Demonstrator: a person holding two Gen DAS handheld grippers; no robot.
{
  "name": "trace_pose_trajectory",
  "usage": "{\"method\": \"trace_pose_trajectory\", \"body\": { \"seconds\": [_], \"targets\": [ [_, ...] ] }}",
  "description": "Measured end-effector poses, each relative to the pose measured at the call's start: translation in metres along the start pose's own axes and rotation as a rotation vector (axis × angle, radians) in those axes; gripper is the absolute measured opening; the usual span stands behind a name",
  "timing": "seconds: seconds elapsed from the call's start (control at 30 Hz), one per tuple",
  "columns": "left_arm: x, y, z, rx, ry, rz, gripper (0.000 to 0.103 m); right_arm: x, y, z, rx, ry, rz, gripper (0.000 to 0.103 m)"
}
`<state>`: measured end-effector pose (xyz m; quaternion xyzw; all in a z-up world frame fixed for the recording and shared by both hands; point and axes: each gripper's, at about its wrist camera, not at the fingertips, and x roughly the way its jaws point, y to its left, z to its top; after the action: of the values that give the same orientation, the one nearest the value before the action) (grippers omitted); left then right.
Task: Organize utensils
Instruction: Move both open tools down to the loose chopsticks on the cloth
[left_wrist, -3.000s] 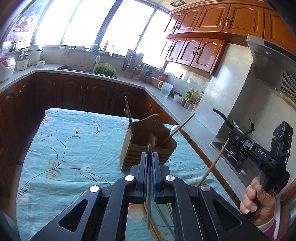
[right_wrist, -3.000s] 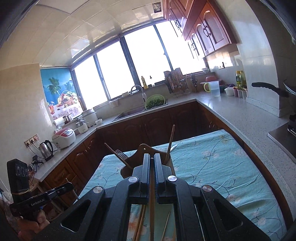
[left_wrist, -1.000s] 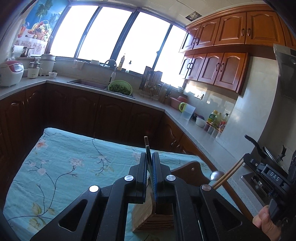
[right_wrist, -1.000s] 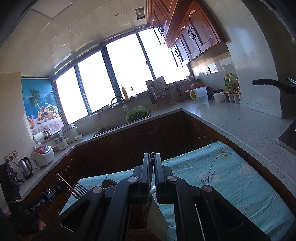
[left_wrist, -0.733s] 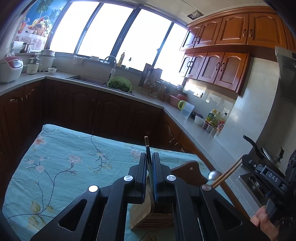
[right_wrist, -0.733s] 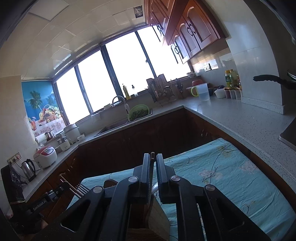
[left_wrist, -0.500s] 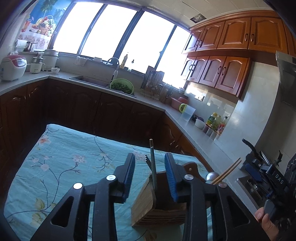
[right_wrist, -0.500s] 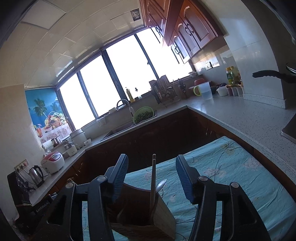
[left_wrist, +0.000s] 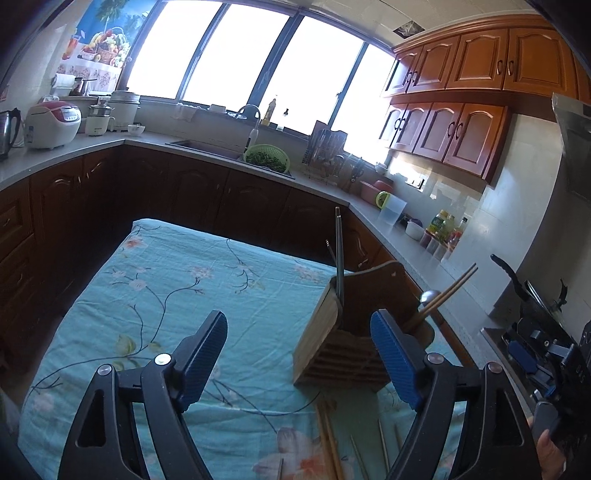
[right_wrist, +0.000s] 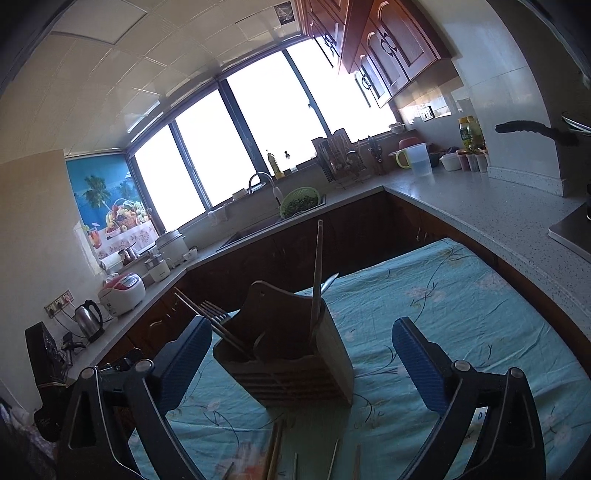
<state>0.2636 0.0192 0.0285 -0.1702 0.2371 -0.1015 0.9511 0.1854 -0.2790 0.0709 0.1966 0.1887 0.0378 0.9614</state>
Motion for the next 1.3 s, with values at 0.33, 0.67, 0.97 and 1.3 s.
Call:
{"method": "trace_pose_trajectory", "body": {
  "seconds": [0.33, 0.67, 0.97, 1.3],
  "targets": [
    [-0.054, 0.007, -0.029, -0.023, 0.060, 0.018, 0.081, -0.035, 0.001, -0.049, 0.005, 0.085, -0.002, 0.099],
    [-0.080, 0.018, -0.059, -0.048, 0.116, 0.047, 0.081, -0.049, -0.001, -0.081, 0.014, 0.127, -0.030, 0.099],
    [-0.081, 0.017, -0.070, -0.013, 0.190, 0.075, 0.081, -0.045, 0.007, -0.103, -0.040, 0.168, -0.059, 0.099],
    [-0.070, 0.007, -0.069, 0.028, 0.247, 0.076, 0.081, -0.037, 0.007, -0.106, -0.058, 0.200, -0.072, 0.096]
  ]
}}
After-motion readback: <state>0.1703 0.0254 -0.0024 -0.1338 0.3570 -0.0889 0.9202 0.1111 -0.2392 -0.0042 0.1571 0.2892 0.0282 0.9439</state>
